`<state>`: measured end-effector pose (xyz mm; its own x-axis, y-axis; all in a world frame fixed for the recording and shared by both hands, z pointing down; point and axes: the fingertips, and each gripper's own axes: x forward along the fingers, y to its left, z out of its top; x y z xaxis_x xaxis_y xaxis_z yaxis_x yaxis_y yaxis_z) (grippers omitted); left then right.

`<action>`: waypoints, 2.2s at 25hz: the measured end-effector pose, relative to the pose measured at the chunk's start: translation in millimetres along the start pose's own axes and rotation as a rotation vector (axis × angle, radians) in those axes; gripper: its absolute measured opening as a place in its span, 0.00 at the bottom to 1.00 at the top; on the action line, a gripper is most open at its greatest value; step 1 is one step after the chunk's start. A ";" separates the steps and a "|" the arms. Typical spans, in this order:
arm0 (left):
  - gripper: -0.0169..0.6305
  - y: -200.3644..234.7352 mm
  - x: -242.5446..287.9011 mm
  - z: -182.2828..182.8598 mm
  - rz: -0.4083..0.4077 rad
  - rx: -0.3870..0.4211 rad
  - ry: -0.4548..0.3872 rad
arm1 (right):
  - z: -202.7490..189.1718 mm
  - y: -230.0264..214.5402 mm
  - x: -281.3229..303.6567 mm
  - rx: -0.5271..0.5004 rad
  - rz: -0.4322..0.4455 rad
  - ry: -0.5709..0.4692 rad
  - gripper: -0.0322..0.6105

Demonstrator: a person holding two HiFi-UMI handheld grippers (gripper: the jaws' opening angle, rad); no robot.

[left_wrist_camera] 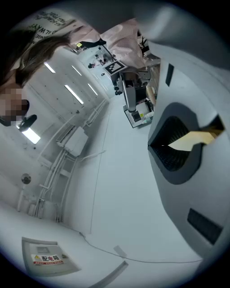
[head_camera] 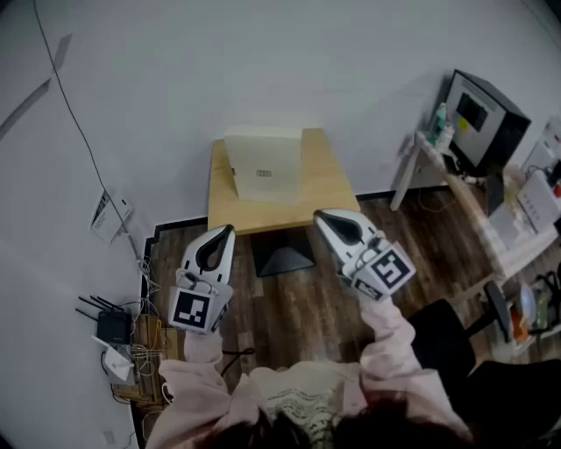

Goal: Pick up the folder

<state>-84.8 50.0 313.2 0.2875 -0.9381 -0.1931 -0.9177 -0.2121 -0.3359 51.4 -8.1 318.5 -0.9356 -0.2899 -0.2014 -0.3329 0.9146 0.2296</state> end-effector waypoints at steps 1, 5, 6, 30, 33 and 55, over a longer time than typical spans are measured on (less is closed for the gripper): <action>0.03 -0.2 0.6 -1.2 0.000 0.003 0.004 | 0.5 -0.8 0.6 -0.011 0.002 -0.004 0.05; 0.03 0.6 4.9 -4.4 -0.002 0.005 0.006 | -0.1 -4.0 2.8 0.002 -0.002 -0.002 0.05; 0.03 1.1 6.2 -5.2 -0.002 0.003 0.006 | -1.5 -5.4 3.4 0.004 -0.002 0.001 0.05; 0.03 6.1 25.2 -30.1 0.036 -0.033 0.066 | -25.1 -41.6 12.1 0.003 0.017 0.008 0.06; 0.03 8.1 26.4 -33.3 0.046 -0.044 0.073 | -27.6 -44.7 16.5 0.014 0.024 0.008 0.06; 0.03 65.4 90.8 -83.3 -0.017 -0.086 0.094 | -67.1 -91.8 80.8 0.048 -0.006 0.049 0.06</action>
<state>-141.6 -71.8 350.5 0.2796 -0.9550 -0.0991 -0.9342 -0.2468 -0.2575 -1.6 -134.4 345.0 -0.9388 -0.3077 -0.1551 -0.3333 0.9250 0.1823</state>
